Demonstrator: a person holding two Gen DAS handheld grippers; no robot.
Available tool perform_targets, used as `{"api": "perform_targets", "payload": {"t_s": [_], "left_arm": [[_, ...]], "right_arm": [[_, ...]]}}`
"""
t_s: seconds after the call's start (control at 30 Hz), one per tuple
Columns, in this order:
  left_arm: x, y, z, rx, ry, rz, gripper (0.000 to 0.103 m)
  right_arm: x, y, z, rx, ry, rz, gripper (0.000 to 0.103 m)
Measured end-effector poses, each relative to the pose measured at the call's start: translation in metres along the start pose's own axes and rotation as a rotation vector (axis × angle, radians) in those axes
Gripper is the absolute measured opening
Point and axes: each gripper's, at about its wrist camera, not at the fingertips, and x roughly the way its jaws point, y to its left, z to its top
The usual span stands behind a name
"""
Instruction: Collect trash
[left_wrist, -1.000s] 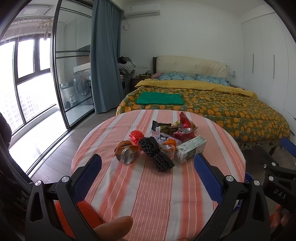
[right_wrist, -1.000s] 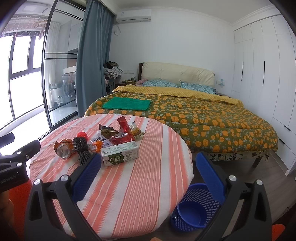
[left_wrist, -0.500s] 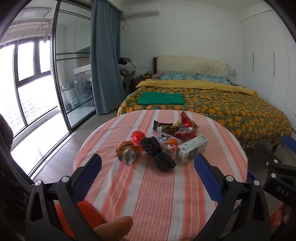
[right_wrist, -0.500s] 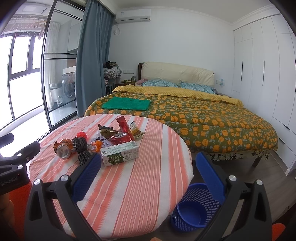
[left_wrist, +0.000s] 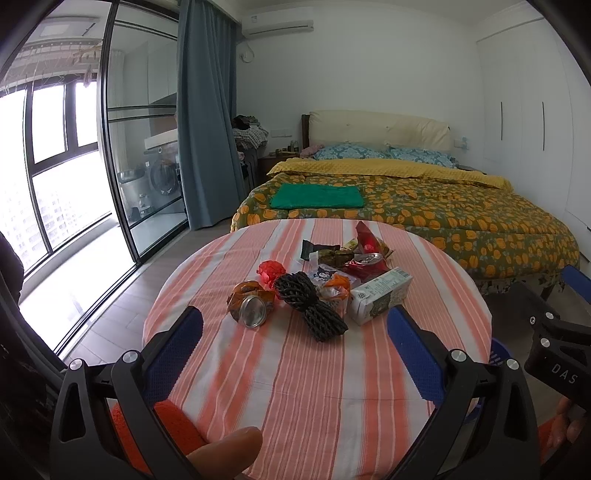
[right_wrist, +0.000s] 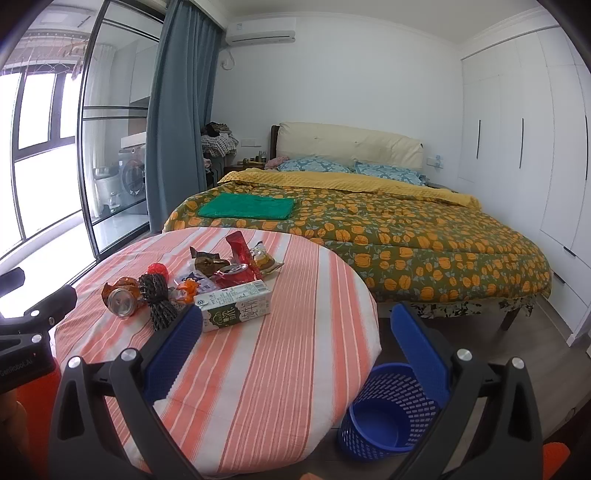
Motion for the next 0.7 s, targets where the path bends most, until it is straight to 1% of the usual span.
{"api": "perform_targets", "payload": {"t_s": [0.13,0.23,0.4,0.47,0.57,0.7], "left_arm": [[0.000,0.000,0.001,0.000,-0.004,-0.001,0.099],[-0.001,0.000,0.002,0.002,-0.004,-0.017,0.099],[-0.003,-0.007,0.006,0.054,-0.025,-0.010,0.099],[-0.003,-0.006,0.007,0.056,-0.032,-0.025,0.099],[0.002,-0.001,0.008,0.034,-0.018,-0.060,0.099],[0.017,0.005,0.000,0.016,0.024,-0.052,0.099]], "right_arm": [[0.000,0.000,0.000,-0.001,0.000,0.001,0.099],[0.000,0.000,0.000,0.000,0.000,0.000,0.098],[0.000,-0.001,0.000,0.001,-0.002,0.001,0.098],[0.000,0.000,0.001,0.004,-0.006,0.000,0.098],[0.001,0.002,0.002,0.011,-0.013,0.003,0.098],[0.010,0.005,0.001,0.014,-0.015,0.012,0.098]]}}
